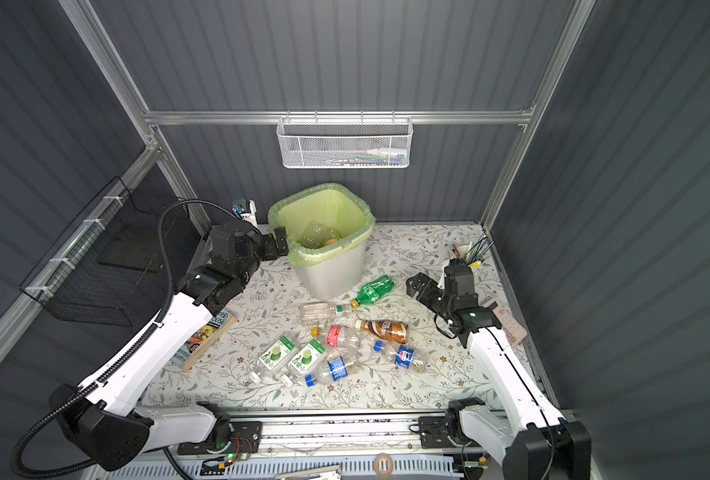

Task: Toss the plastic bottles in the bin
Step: 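Open the left gripper to drop the orange-capped bottle into the bin, then withdraw the left gripper while the right gripper grasps the clear Pepsi bottle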

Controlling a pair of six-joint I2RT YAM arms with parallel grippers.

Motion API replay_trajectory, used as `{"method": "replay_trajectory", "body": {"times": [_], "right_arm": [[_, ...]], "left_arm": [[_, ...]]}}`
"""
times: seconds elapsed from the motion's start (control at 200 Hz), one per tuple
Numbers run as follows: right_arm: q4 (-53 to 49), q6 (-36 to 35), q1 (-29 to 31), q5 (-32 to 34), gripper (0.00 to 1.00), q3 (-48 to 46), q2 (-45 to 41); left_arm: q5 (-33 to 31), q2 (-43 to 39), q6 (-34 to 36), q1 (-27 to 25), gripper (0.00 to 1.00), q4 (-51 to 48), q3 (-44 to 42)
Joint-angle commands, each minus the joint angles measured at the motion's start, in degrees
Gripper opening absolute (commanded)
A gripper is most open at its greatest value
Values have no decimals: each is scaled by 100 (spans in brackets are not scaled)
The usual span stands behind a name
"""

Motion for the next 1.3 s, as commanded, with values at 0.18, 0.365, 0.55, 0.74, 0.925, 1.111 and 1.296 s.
{"method": "replay_trajectory", "body": {"times": [0.18,0.365,0.55,0.74,0.925,1.111,1.296], "right_arm": [[-1398,819,629,675,99,-136,-313],[-1706,2429,997,1006,99,-580,-1177],[-2504,3984,1513,1304,99,-542,-1819],[-2998,5307,2211,1180,99,-484,-1770],[-2895,6025,2565,1310,99,-639,-1524],[-2407,6157,2634,1264,96,-914,-1086],[-1987,6301,2676,1186,91,-1200,-708]], "left_arm": [[154,-473,-711,781,100,-248,-722],[259,-361,-739,783,100,-309,-903],[201,-368,-628,787,100,-224,-1092],[154,-320,-584,799,100,-142,-1213],[107,-354,-594,800,100,-72,-1360],[96,-357,-598,802,100,-83,-1427],[62,-347,-591,794,100,-117,-1436]]}}
